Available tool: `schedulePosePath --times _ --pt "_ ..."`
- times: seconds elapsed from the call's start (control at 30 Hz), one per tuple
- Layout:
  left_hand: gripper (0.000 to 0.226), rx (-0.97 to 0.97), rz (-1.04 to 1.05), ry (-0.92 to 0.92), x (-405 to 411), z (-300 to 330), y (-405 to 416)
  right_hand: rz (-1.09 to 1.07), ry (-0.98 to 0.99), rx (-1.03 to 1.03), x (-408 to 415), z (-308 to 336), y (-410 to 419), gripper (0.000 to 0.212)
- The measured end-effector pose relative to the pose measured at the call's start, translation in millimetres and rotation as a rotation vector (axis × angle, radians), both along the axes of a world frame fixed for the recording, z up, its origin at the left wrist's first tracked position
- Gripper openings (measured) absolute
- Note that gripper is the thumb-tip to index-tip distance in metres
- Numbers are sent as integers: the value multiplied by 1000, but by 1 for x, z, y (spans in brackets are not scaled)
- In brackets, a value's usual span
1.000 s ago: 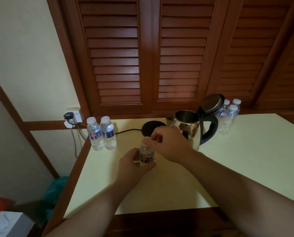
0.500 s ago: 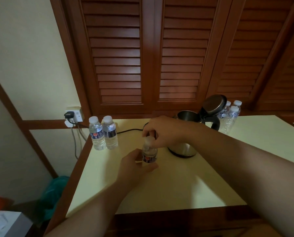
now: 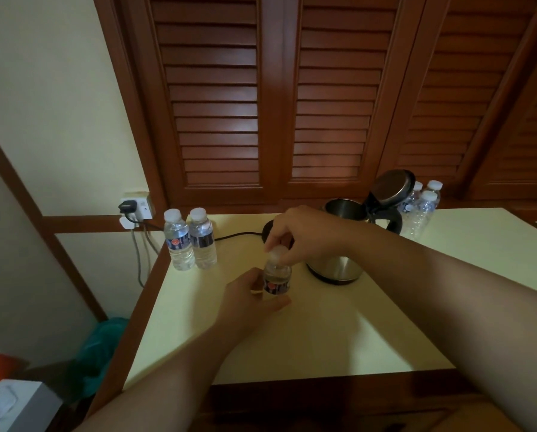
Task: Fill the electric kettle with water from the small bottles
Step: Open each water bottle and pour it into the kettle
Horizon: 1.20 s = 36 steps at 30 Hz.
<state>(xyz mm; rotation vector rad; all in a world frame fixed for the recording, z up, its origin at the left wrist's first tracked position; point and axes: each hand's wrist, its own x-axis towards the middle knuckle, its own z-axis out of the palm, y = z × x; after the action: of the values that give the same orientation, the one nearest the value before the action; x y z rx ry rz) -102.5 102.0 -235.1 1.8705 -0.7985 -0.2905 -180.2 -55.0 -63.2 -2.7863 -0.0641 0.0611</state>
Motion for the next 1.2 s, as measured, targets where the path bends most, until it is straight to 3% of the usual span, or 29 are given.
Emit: schedulePosePath --times 0.23,0.33,0.43,0.53,0.63,0.73,0.83,0.97,1.2 --pt "36 14 4 -20 2 -4 -1 -226 -263 177 -26 -11 -18 20" --pt "38 11 3 -16 1 -5 -1 -321 -191 104 -45 -55 -33 16" --pt "39 2 1 -25 -1 -5 -2 -381 -48 104 -65 -111 -42 28" --pt "44 3 -15 -40 -2 -5 -7 -400 -17 54 -79 -151 -39 21" --pt "40 -9 -9 -79 -5 2 -14 -440 -57 32 -87 -165 -42 35" --pt "34 -31 -3 -130 -4 24 -24 -534 -128 5 -101 -167 -60 35" --pt "37 -23 -14 -180 4 53 -37 -679 -122 -114 -119 -169 -88 44" --pt "43 2 -61 -309 18 90 -56 -778 44 -144 -142 -174 -109 89" --pt "65 245 -70 -572 43 136 -78 -721 83 -128 -143 -186 -117 94"
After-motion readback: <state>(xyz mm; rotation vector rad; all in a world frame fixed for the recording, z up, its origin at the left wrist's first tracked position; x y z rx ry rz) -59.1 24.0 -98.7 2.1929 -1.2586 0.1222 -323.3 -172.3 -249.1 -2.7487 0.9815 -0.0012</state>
